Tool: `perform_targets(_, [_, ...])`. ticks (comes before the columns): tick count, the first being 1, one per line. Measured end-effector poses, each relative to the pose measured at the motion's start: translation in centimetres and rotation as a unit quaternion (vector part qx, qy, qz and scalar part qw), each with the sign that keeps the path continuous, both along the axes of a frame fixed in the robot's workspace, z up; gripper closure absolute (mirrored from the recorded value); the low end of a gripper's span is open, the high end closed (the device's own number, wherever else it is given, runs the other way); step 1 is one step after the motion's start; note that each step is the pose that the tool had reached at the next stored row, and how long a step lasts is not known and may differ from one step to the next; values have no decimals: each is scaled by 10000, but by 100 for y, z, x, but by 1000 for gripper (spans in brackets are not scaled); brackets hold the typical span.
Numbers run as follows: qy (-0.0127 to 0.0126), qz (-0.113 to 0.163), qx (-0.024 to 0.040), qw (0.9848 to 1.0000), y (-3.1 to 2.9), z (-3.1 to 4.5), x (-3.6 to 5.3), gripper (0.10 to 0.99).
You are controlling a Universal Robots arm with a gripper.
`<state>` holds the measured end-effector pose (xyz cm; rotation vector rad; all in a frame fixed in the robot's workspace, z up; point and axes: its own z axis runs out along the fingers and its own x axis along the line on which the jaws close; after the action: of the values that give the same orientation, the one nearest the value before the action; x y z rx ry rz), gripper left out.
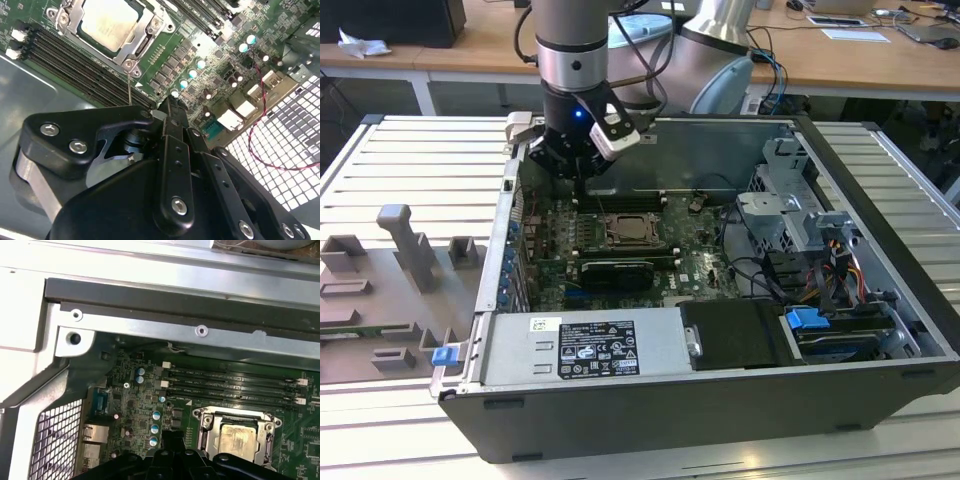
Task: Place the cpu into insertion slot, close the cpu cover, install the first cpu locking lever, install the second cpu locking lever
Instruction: 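Install the first cpu locking lever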
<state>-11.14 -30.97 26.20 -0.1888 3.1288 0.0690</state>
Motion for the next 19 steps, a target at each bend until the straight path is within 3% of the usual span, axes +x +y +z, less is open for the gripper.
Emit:
perform_targets(6, [-1,-5,0,10000,137,-19,8,980])
perform_targets(7, [0,-5,0,10000,161,-24,42,980])
perform_targets(13, [0,-11,0,10000,178,-35,207,980])
perform_targets(19, [0,-15,0,10000,178,-39,257,980])
